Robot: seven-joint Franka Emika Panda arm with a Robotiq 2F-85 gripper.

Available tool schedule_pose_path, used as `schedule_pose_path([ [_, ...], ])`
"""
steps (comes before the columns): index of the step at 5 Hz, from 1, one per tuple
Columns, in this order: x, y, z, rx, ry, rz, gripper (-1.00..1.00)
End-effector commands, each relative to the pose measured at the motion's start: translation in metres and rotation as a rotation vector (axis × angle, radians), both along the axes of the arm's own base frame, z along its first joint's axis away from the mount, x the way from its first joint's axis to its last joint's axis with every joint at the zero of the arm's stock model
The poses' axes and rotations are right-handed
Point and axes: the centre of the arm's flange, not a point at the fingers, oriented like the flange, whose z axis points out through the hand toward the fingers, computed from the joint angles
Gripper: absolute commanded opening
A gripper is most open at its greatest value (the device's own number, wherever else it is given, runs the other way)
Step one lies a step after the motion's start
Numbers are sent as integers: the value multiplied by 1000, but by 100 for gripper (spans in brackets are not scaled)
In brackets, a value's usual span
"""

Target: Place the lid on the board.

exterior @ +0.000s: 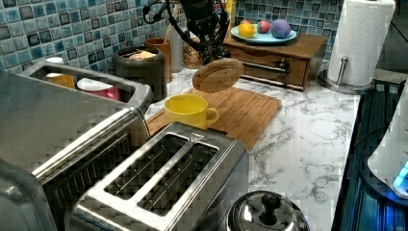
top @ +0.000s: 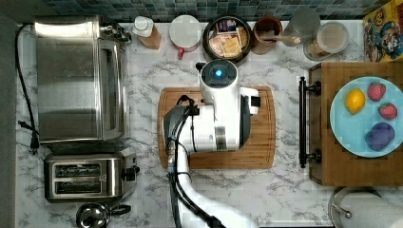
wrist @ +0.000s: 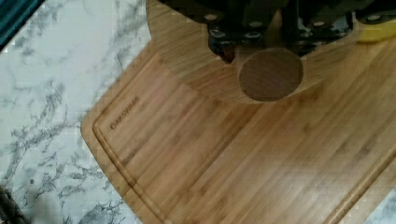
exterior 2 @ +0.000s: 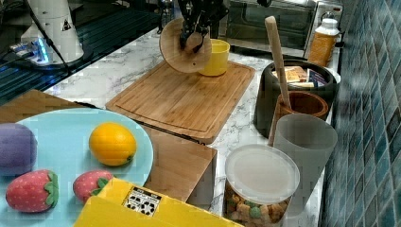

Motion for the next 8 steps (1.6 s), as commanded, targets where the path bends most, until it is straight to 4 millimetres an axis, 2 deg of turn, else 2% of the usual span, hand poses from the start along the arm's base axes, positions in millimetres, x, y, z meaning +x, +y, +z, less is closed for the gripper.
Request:
schedule_pose_path([
  [1, -36, -16, 79, -98, -276, -111, -100],
  [3, -47, -26, 54, -158, -396, -142, -100],
  [4, -46, -18, 37, -255, -452, -137, -100],
  [7, -41, -19, -4, -376, -486, -160, -100],
  [8, -38, -27, -12, -385, -455, -189, -100],
])
